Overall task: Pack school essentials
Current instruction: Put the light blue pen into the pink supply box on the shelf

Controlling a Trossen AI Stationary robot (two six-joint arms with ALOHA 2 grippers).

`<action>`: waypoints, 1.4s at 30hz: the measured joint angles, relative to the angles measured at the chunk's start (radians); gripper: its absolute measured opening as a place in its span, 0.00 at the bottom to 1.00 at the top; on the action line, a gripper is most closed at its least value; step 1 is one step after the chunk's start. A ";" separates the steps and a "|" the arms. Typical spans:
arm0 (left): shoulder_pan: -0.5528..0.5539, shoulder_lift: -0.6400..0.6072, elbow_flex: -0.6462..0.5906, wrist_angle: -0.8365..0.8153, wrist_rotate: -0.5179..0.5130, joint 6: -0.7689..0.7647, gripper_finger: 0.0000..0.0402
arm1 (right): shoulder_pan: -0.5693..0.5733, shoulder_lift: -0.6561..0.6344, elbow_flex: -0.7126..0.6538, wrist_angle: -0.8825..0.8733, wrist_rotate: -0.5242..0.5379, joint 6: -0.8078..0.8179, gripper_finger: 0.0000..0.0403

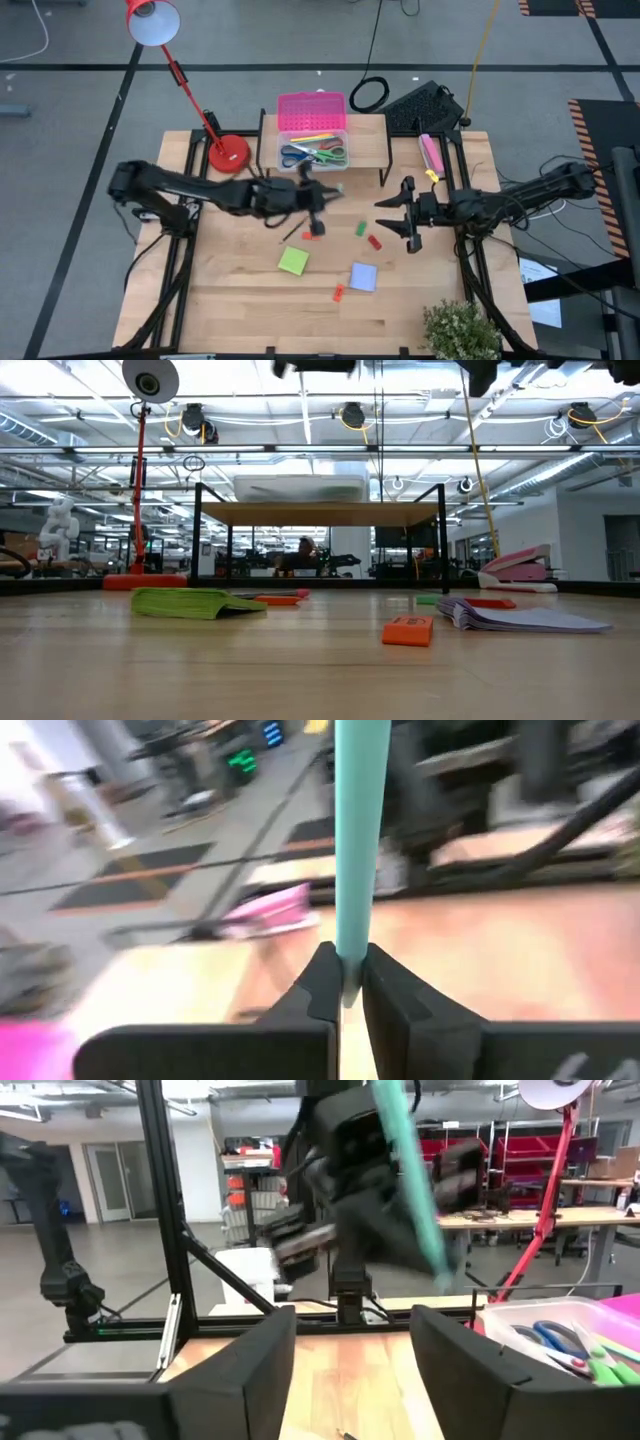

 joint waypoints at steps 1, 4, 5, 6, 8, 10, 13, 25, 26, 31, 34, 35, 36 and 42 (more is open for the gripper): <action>0.012 -0.027 0.000 -0.034 -0.025 0.009 0.05 | -0.001 -0.013 0.000 -0.013 0.001 0.002 0.49; 0.073 -0.094 0.000 -0.132 -0.062 0.035 0.07 | -0.001 -0.039 0.000 -0.036 0.001 0.001 0.49; 0.101 -0.110 0.000 -0.164 -0.066 0.038 0.08 | -0.001 -0.046 0.000 -0.044 0.001 -0.004 0.48; 0.133 -0.120 0.000 -0.191 -0.065 0.038 0.08 | -0.001 -0.049 0.000 -0.049 0.001 -0.013 0.48; 0.199 -0.129 0.001 -0.243 -0.063 0.045 0.08 | -0.001 -0.049 0.000 -0.055 0.000 -0.032 0.46; 0.268 -0.128 0.001 -0.301 -0.026 0.066 0.08 | -0.001 -0.048 0.000 -0.078 0.000 -0.053 0.45; 0.356 -0.105 0.001 -0.347 0.022 0.102 0.07 | -0.003 -0.047 0.000 -0.118 0.004 -0.086 0.43; 0.549 -0.066 0.000 -0.418 0.200 0.227 0.09 | -0.003 -0.044 0.000 -0.183 0.043 -0.184 0.38; 0.556 -0.065 0.000 -0.437 0.224 0.235 0.09 | -0.003 -0.044 0.000 -0.187 0.055 -0.186 0.38; 0.581 -0.025 -0.001 -0.505 0.264 0.260 0.09 | -0.009 -0.044 -0.001 -0.187 0.055 -0.188 0.38; 0.586 -0.011 0.001 -0.490 0.220 0.263 0.09 | -0.009 -0.044 0.000 -0.186 0.053 -0.186 0.38; 0.591 -0.010 0.001 -0.493 0.216 0.264 0.09 | -0.009 -0.044 0.000 -0.186 0.053 -0.185 0.38; 0.594 -0.008 0.001 -0.494 0.210 0.264 0.09 | -0.009 -0.044 0.000 -0.185 0.053 -0.182 0.38; 0.596 -0.009 0.001 -0.473 0.197 0.264 0.09 | -0.009 -0.044 0.000 -0.188 0.053 -0.178 0.38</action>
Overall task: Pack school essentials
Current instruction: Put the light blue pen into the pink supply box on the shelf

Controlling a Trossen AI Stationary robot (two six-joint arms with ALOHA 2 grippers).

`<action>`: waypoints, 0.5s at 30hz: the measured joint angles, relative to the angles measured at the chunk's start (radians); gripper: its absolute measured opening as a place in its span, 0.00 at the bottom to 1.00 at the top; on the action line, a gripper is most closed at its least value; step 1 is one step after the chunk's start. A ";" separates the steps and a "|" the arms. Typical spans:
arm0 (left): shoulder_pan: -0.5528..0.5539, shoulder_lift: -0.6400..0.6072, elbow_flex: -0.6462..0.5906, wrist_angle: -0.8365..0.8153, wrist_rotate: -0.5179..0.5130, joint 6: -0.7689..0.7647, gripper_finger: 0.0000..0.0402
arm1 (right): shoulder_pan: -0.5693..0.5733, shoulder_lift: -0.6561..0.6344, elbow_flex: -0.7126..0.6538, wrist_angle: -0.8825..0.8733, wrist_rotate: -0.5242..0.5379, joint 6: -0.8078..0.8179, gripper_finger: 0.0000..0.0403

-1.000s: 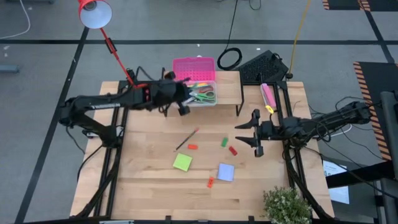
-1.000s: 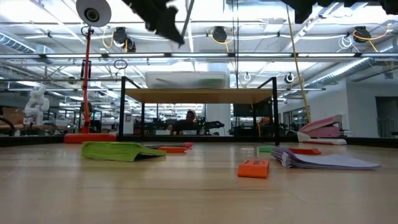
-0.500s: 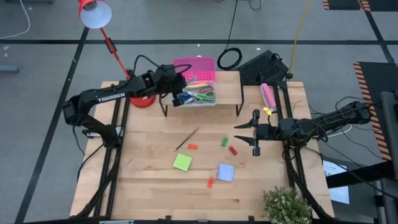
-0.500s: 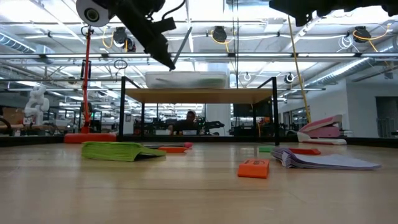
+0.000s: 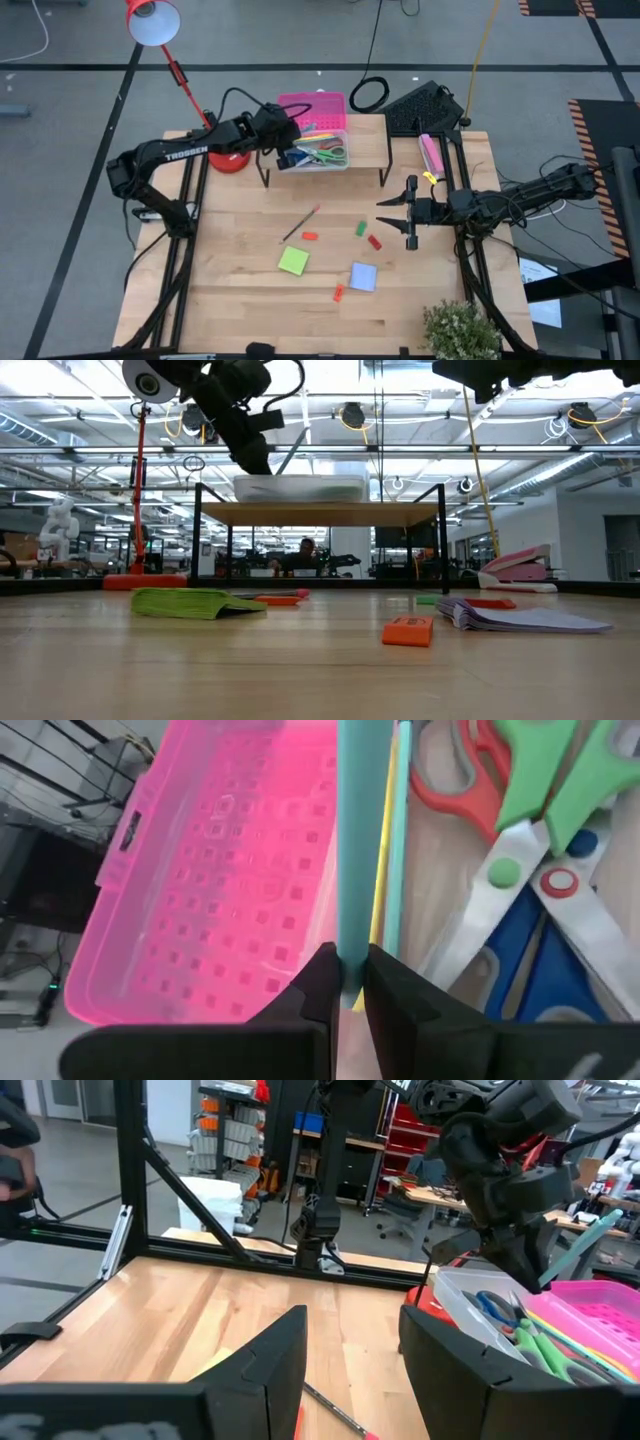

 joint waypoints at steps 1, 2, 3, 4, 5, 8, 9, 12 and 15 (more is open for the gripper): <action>0.004 0.000 0.000 -0.002 0.000 0.002 0.09 | 0.000 0.000 0.000 0.000 0.000 0.000 0.38; 0.008 0.000 0.000 -0.004 0.000 0.005 0.09 | 0.000 0.000 0.000 -0.001 0.000 0.000 0.38; 0.012 0.001 0.000 -0.007 -0.001 0.005 0.09 | 0.000 0.000 0.000 -0.001 0.000 0.000 0.38; 0.013 0.008 0.000 -0.006 -0.002 0.005 0.09 | 0.000 0.000 0.000 -0.001 0.000 0.000 0.38; 0.014 0.013 0.000 -0.007 -0.003 0.003 0.09 | 0.000 0.000 0.000 -0.001 0.000 0.000 0.38; 0.020 0.016 -0.001 -0.023 -0.003 -0.005 0.10 | 0.000 0.000 0.000 -0.001 -0.001 0.000 0.38; 0.020 0.015 -0.001 -0.020 -0.004 -0.008 0.11 | 0.000 0.000 0.000 -0.002 -0.001 0.000 0.38; 0.022 0.015 -0.001 -0.021 -0.019 -0.012 0.17 | 0.001 0.000 0.000 -0.003 -0.001 0.001 0.38; 0.020 0.015 -0.001 -0.021 -0.033 -0.012 0.24 | 0.001 0.000 0.000 -0.003 -0.001 0.001 0.38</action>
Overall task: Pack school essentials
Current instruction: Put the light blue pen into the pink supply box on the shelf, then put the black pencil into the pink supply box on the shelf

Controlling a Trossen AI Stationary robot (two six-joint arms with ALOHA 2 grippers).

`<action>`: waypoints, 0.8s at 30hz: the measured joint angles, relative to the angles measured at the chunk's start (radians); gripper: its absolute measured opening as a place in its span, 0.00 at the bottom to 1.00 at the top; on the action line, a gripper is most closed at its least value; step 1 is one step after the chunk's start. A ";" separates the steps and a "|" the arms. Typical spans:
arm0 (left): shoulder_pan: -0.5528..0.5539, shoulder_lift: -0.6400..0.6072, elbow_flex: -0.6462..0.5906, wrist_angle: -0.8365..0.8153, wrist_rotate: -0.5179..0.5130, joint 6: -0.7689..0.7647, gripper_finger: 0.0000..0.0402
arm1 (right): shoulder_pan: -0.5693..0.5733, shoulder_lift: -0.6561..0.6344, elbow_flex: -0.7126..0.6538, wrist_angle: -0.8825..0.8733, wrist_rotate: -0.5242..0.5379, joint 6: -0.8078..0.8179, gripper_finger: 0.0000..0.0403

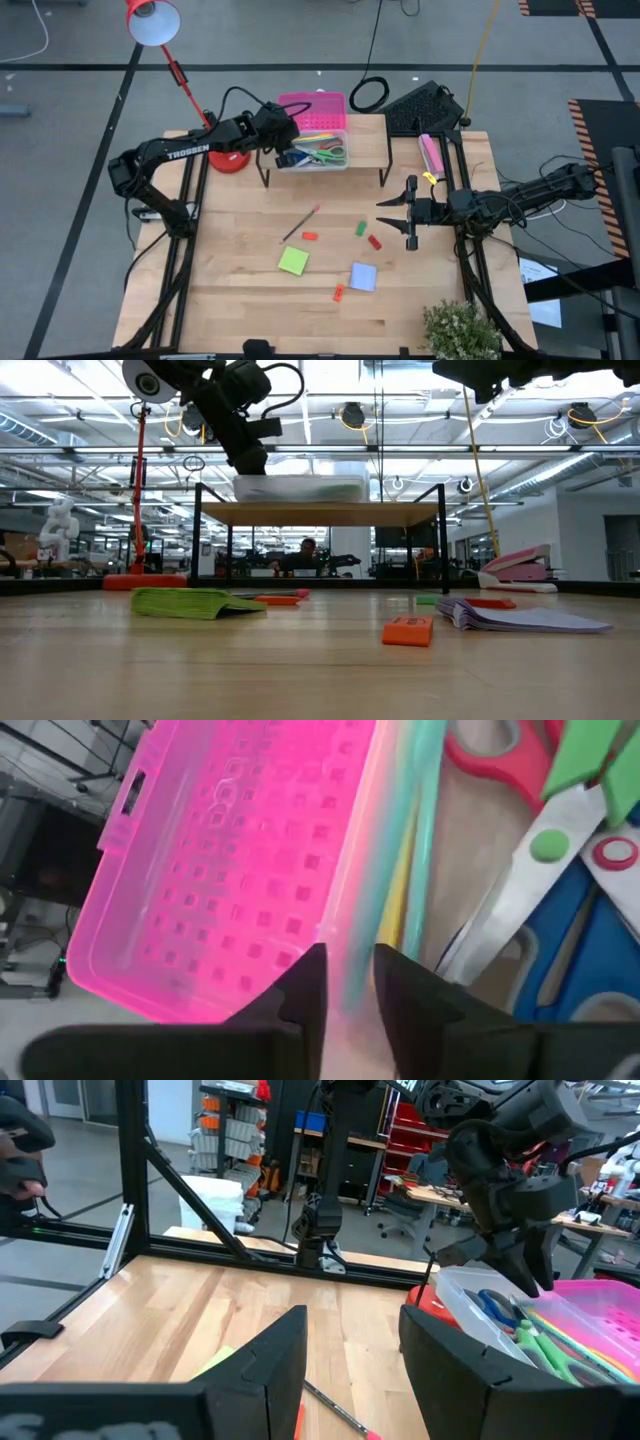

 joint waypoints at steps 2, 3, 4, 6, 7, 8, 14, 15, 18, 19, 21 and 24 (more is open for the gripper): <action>0.001 0.000 0.000 0.000 0.000 0.000 0.28 | 0.000 0.000 0.000 0.000 0.000 0.000 0.38; 0.000 0.000 0.000 0.000 0.000 0.000 0.30 | 0.000 0.000 0.000 0.000 0.000 0.000 0.38; -0.001 0.000 0.000 0.000 -0.001 -0.001 0.31 | 0.000 0.000 0.000 0.000 0.000 0.000 0.38; -0.007 -0.001 0.000 0.000 -0.012 -0.008 0.33 | 0.000 0.000 0.000 0.000 0.000 -0.001 0.38; -0.011 -0.006 0.000 -0.001 -0.022 -0.017 0.33 | 0.000 0.000 0.000 -0.001 0.000 -0.001 0.38; -0.016 -0.013 0.000 0.000 -0.032 -0.021 0.34 | 0.000 0.000 0.000 -0.003 0.000 0.003 0.38; -0.078 -0.111 0.000 0.000 -0.052 -0.070 0.34 | 0.000 0.003 0.000 -0.063 -0.001 0.049 0.38; -0.094 -0.133 0.000 0.000 -0.053 -0.090 0.34 | 0.000 0.007 0.000 -0.078 -0.001 0.054 0.38; -0.153 -0.202 0.000 -0.030 -0.056 -0.183 0.34 | 0.000 0.023 0.000 -0.112 0.000 0.070 0.38; -0.179 -0.220 0.000 -0.050 -0.058 -0.223 0.34 | 0.000 0.031 0.000 -0.120 0.000 0.071 0.38; -0.244 -0.244 0.001 -0.103 -0.059 -0.301 0.34 | 0.000 0.049 0.000 -0.130 0.000 0.070 0.38; -0.370 -0.253 -0.001 -0.208 -0.102 -0.411 0.34 | -0.001 0.072 0.000 -0.128 0.000 0.069 0.38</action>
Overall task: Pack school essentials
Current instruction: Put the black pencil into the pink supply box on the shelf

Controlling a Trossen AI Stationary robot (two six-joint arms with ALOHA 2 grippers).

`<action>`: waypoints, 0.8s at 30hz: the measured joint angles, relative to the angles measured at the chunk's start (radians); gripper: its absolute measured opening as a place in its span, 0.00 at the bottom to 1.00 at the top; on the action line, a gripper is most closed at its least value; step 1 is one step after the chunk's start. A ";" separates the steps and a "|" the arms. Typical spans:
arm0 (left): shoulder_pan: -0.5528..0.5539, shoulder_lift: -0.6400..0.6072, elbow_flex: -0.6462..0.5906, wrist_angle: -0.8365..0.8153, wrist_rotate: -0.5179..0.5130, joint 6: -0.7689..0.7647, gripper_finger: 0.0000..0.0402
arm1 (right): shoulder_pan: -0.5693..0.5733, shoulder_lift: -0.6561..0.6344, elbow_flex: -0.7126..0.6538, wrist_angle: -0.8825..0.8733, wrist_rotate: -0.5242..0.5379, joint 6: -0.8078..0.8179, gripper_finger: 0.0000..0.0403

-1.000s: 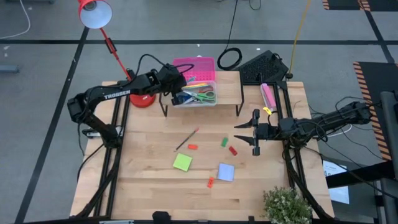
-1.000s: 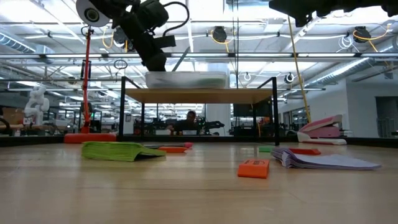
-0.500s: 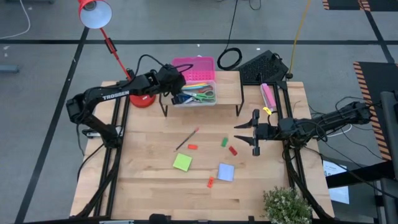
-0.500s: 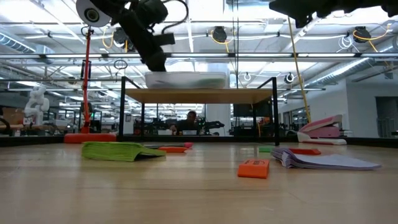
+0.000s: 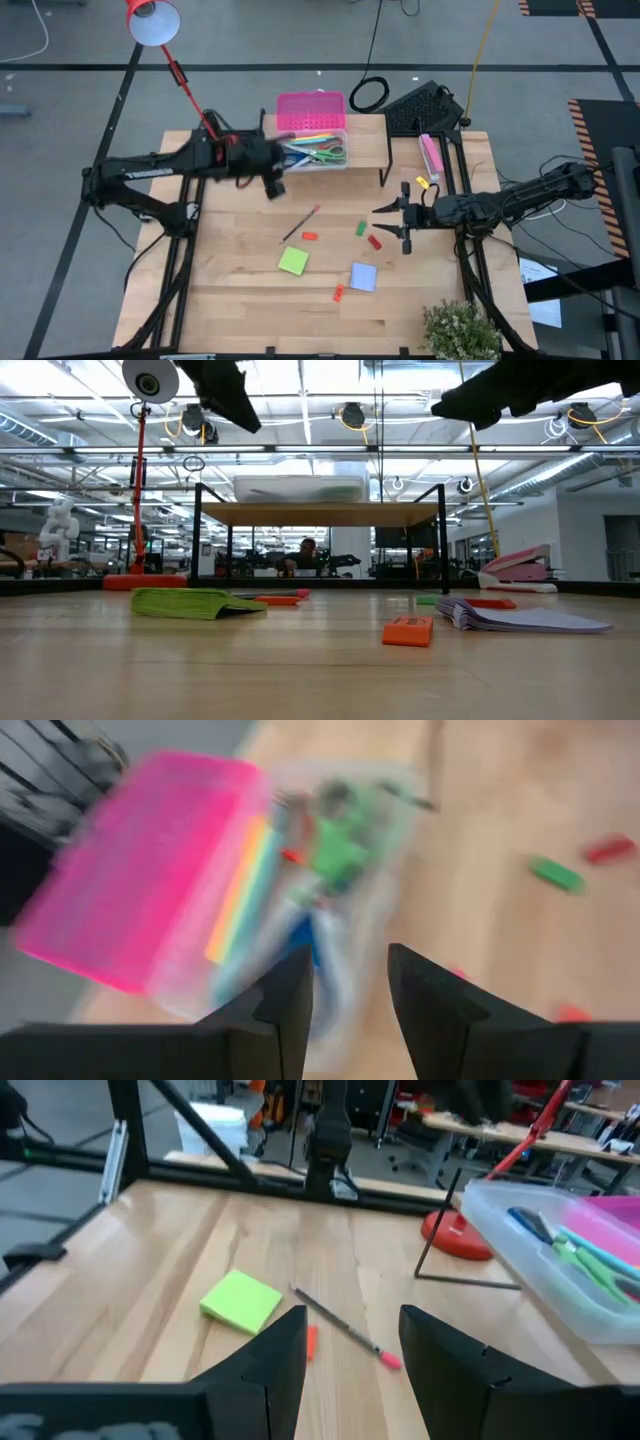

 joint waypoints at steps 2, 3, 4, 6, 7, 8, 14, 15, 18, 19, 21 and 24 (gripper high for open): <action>-0.099 0.000 -0.022 -0.020 -0.073 -0.064 0.34 | -0.004 0.012 0.000 0.001 0.000 -0.002 0.38; -0.147 0.000 -0.040 -0.020 -0.103 -0.091 0.34 | -0.007 0.017 0.000 0.000 -0.001 -0.002 0.38; -0.193 0.000 -0.061 -0.010 -0.129 -0.120 0.34 | -0.010 0.020 0.000 -0.003 -0.001 -0.002 0.38; -0.277 0.001 -0.104 0.016 -0.169 -0.186 0.34 | -0.012 0.025 0.000 0.001 0.000 0.003 0.38; -0.314 0.000 -0.129 0.033 -0.196 -0.224 0.34 | -0.013 0.027 0.000 0.001 -0.001 0.005 0.38; -0.350 0.000 -0.156 0.054 -0.227 -0.261 0.34 | -0.014 0.029 0.000 0.001 -0.001 0.005 0.38; -0.468 0.001 -0.349 0.211 -0.319 -0.419 0.34 | -0.015 0.032 0.000 0.017 -0.001 0.004 0.38; -0.474 0.001 -0.384 0.253 -0.319 -0.433 0.34 | -0.015 0.032 0.000 0.024 -0.001 0.004 0.38; -0.488 0.002 -0.470 0.376 -0.318 -0.460 0.34 | -0.015 0.032 0.000 0.030 -0.001 0.005 0.38; -0.491 0.006 -0.494 0.415 -0.316 -0.461 0.34 | -0.015 0.032 0.000 0.029 -0.001 0.005 0.38; -0.496 0.031 -0.530 0.485 -0.312 -0.464 0.36 | -0.015 0.032 0.000 0.029 -0.001 0.005 0.38; -0.506 0.079 -0.549 0.523 -0.312 -0.469 0.42 | -0.015 0.032 0.000 0.024 -0.001 0.005 0.38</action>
